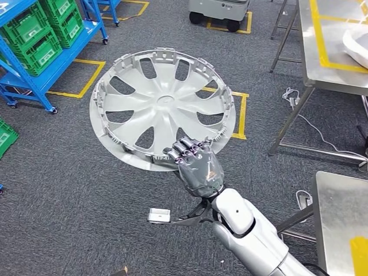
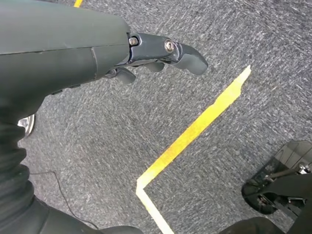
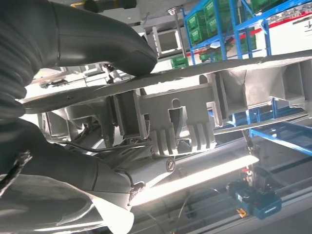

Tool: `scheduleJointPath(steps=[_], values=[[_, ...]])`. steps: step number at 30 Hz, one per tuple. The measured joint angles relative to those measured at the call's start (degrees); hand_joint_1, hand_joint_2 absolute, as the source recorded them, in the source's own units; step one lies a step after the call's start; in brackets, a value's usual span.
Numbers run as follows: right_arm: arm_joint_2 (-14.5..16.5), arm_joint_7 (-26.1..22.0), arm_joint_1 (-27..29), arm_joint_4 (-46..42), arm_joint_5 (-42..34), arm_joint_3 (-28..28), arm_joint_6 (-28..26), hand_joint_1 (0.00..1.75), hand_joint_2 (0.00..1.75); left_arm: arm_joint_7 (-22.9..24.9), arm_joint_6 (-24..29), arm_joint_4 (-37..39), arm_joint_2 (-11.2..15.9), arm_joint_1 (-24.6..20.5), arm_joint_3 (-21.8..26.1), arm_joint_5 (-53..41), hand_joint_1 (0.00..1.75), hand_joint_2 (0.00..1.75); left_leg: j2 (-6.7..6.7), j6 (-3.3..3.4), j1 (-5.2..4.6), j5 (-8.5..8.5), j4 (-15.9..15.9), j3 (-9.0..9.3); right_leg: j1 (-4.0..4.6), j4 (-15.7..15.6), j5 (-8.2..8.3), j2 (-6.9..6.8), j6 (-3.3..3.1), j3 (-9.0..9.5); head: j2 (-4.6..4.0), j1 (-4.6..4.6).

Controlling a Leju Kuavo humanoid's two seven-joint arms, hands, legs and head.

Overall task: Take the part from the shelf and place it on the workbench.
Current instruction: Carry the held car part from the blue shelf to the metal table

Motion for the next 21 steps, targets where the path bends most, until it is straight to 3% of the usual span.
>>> scheduleJointPath(steps=[21], values=[[-0.02,0.25,0.01,0.04,0.50,0.03,0.08,1.75,1.75,1.50,-1.21,0.00,-0.14,-0.04,-0.66,-0.72,0.00,1.75,-0.02,-0.18,0.07,0.11,0.02,-0.02,0.04,0.31,0.03,0.00,0.03,-0.22,-0.01,-0.01]])
